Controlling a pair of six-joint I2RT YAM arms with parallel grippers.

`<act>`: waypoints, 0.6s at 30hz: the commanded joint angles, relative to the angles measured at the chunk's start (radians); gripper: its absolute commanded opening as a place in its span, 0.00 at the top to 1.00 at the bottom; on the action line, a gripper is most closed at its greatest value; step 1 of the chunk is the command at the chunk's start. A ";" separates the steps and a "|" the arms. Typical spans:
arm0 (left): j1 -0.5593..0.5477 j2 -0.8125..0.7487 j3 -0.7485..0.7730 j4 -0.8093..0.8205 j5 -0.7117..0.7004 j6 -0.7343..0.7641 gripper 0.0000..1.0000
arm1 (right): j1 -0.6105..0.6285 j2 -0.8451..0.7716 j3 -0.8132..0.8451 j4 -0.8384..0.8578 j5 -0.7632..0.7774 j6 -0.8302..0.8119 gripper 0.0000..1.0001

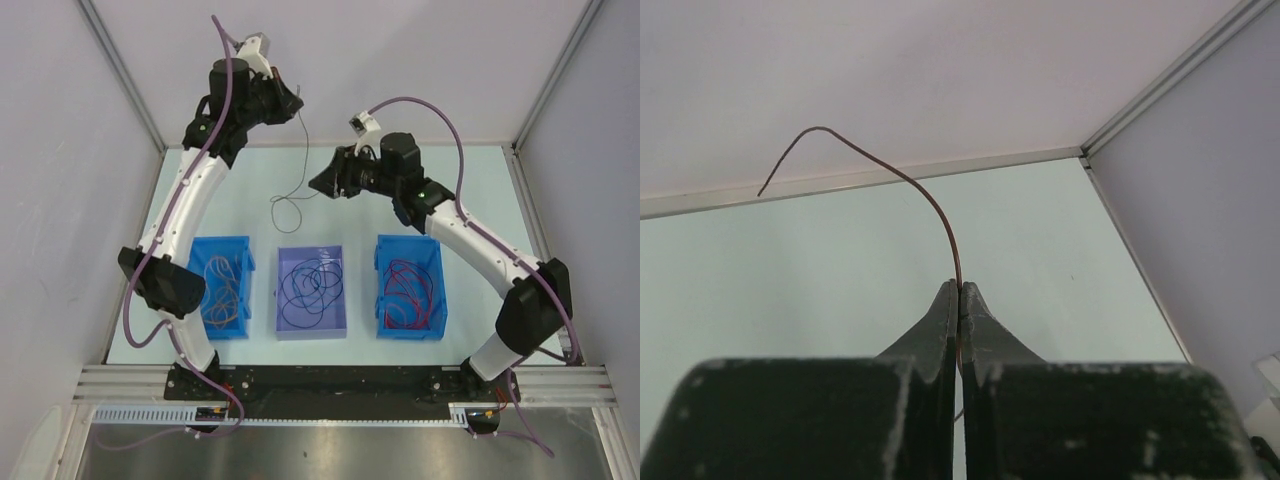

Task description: Untangle the cables

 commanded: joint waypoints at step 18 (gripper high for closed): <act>0.003 -0.033 -0.037 0.048 0.054 -0.049 1.00 | 0.037 0.216 0.279 -0.071 0.340 -0.168 0.51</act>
